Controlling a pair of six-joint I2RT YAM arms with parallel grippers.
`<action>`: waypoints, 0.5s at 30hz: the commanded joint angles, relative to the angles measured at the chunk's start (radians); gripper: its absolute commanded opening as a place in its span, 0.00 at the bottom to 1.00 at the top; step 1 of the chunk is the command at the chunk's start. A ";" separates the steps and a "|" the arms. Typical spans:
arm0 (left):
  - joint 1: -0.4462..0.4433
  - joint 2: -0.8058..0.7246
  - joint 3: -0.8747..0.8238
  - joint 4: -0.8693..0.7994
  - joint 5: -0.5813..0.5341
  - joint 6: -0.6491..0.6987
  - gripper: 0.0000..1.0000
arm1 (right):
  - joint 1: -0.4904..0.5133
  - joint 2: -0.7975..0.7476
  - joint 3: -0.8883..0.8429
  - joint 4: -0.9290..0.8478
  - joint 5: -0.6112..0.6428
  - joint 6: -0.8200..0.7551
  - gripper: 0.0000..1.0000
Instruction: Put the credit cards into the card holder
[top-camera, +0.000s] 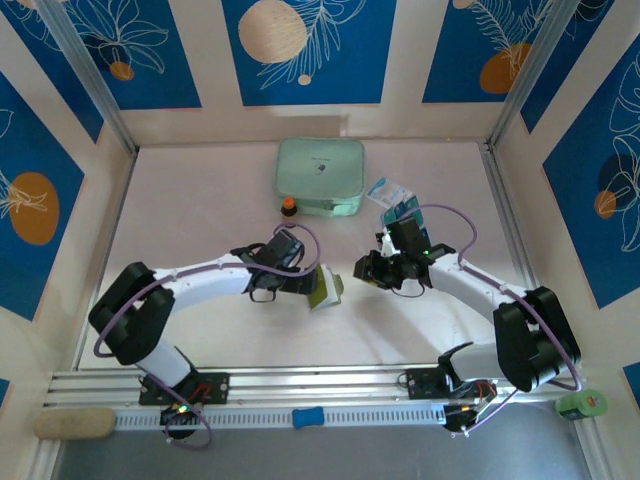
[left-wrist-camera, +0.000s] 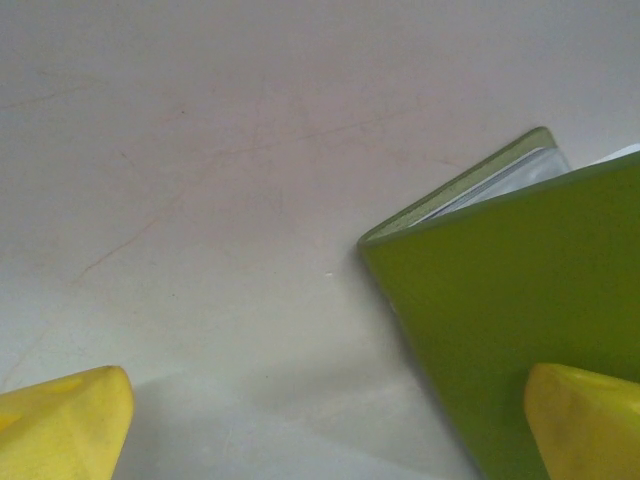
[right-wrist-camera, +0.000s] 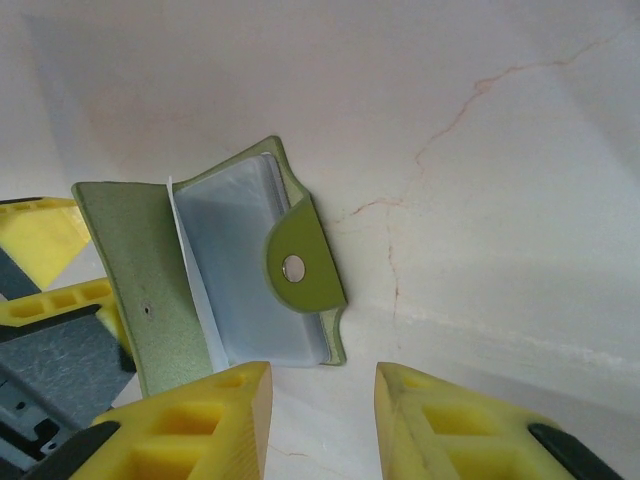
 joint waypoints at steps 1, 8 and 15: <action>-0.010 0.024 0.020 -0.002 0.001 0.019 1.00 | 0.009 0.017 0.012 -0.001 0.001 -0.009 0.33; -0.033 0.061 0.038 -0.025 -0.030 0.048 1.00 | 0.021 0.052 0.025 0.005 -0.005 -0.017 0.32; -0.061 0.096 0.085 -0.100 -0.090 0.087 1.00 | 0.036 0.090 0.057 -0.002 -0.004 -0.034 0.32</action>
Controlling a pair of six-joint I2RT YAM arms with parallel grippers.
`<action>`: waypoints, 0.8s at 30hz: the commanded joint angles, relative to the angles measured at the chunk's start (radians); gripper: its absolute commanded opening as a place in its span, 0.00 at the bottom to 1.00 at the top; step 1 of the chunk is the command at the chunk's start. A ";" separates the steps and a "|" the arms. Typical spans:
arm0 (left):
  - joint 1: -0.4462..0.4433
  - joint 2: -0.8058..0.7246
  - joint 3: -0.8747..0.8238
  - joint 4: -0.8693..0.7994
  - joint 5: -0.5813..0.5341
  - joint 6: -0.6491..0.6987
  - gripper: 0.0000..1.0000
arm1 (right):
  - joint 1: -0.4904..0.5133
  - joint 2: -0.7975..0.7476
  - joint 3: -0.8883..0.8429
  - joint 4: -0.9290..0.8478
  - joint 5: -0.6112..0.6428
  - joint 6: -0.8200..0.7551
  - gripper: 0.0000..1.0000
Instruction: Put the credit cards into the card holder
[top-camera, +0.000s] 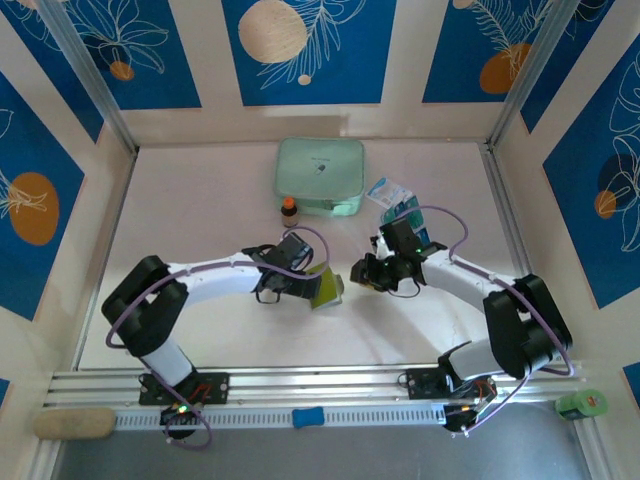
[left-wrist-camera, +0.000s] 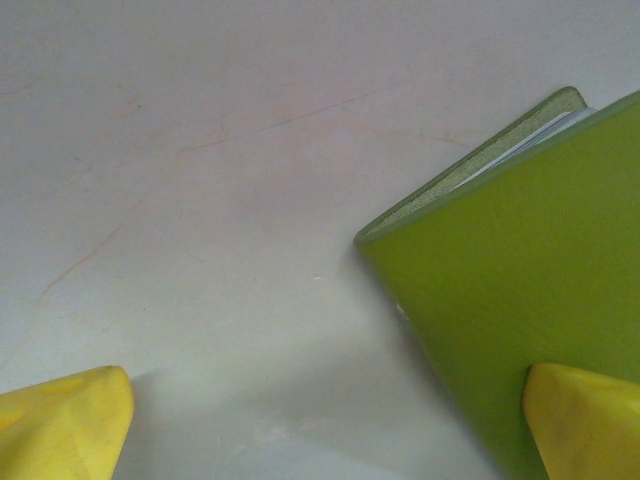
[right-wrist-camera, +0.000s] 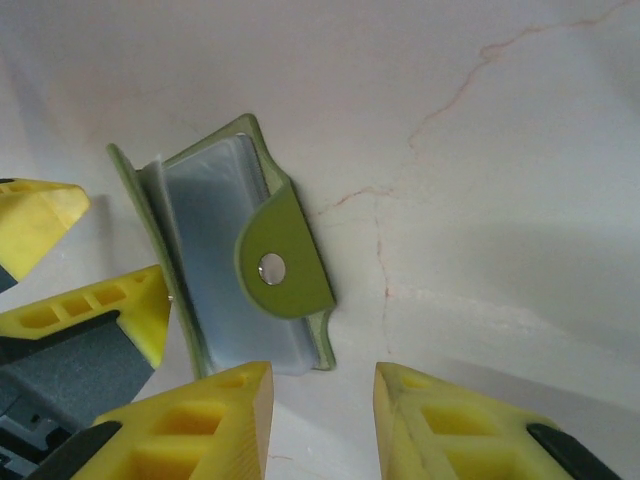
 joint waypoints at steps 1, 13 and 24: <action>-0.017 0.032 0.042 -0.076 -0.051 0.041 1.00 | 0.014 0.018 0.042 -0.007 -0.001 -0.028 0.32; -0.061 0.140 0.149 -0.235 -0.147 0.097 1.00 | 0.061 0.113 0.131 -0.058 0.053 -0.089 0.32; -0.068 0.156 0.157 -0.239 -0.148 0.103 1.00 | 0.119 0.183 0.209 -0.117 0.126 -0.145 0.32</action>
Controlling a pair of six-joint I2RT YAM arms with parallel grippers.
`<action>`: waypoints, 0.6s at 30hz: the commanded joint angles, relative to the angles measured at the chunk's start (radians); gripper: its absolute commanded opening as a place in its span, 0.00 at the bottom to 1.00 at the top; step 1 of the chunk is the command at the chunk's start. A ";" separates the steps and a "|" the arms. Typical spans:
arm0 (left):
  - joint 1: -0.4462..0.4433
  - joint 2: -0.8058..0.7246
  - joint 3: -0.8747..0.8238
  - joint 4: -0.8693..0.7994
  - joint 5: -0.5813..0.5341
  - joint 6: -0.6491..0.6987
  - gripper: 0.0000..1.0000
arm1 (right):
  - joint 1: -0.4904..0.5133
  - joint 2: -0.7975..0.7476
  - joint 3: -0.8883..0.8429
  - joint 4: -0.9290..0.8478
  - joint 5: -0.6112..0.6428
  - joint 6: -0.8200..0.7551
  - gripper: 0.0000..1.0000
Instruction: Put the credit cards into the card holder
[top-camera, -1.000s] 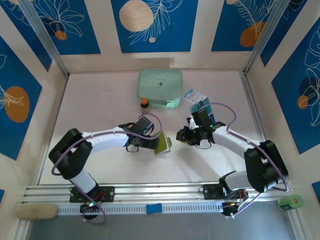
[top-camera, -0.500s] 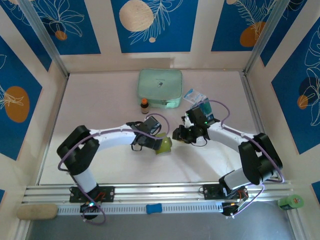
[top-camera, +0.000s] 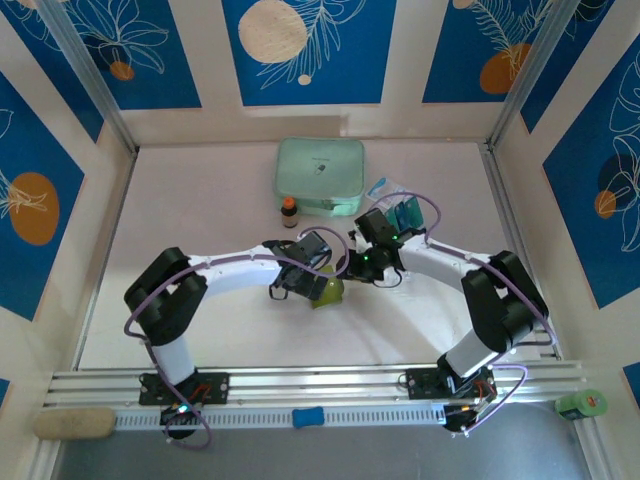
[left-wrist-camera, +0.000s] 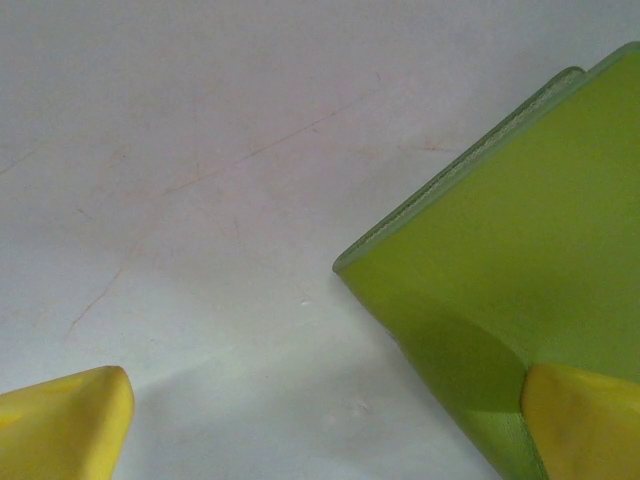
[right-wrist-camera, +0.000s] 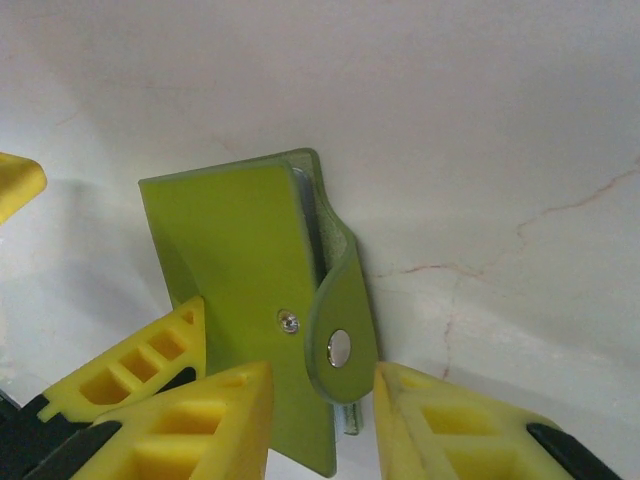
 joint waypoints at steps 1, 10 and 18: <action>-0.009 0.039 -0.005 -0.073 -0.028 0.022 1.00 | 0.012 0.025 0.032 -0.040 0.025 -0.033 0.32; -0.008 0.041 -0.010 -0.064 -0.021 0.024 1.00 | 0.003 0.071 0.057 -0.051 0.057 -0.051 0.27; -0.008 0.046 -0.014 -0.057 -0.015 0.022 1.00 | -0.003 0.060 0.060 -0.050 0.054 -0.049 0.26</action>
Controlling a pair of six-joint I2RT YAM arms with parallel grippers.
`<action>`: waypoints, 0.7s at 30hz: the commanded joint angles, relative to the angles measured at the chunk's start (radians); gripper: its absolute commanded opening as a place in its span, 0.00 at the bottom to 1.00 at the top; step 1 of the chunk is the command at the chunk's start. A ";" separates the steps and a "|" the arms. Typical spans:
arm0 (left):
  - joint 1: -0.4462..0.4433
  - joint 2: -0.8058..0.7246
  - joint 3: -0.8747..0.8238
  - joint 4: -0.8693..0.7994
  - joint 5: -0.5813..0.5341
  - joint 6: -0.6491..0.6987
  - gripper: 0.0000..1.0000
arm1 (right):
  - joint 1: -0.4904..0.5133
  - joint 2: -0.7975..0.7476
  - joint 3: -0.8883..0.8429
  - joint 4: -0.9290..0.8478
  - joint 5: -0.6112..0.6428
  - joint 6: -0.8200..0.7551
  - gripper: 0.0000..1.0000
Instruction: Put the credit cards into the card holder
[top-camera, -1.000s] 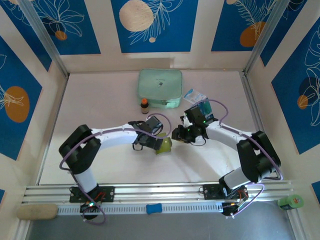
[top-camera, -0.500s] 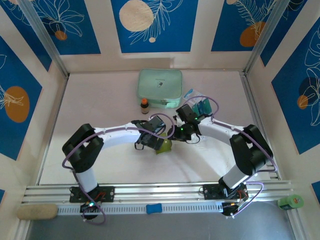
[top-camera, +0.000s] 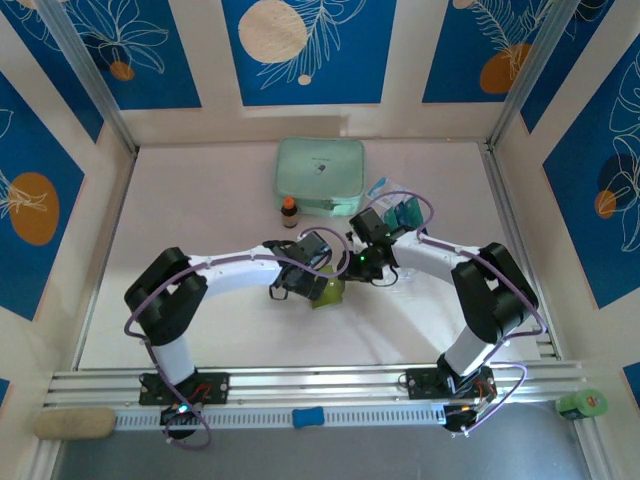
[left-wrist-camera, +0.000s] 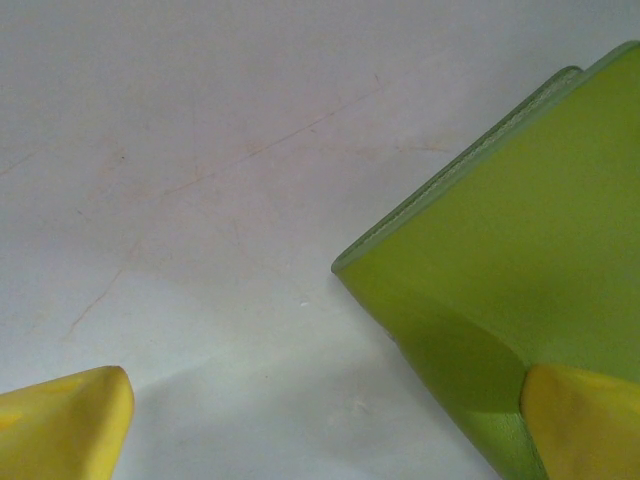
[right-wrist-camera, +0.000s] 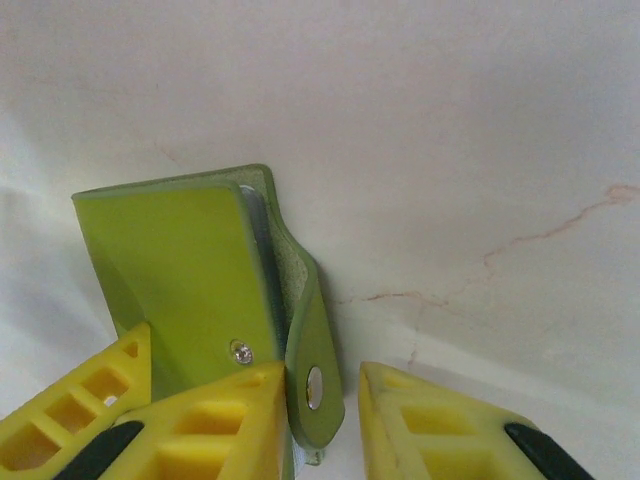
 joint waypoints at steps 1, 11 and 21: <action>-0.006 0.045 -0.014 -0.058 -0.013 0.019 1.00 | -0.004 -0.005 0.025 -0.022 0.004 -0.011 0.25; -0.006 0.047 -0.012 -0.054 -0.007 0.019 1.00 | -0.011 -0.014 0.023 -0.020 0.000 -0.008 0.10; -0.007 0.047 -0.014 -0.054 -0.005 0.021 1.00 | -0.015 -0.033 0.030 -0.025 -0.002 -0.004 0.18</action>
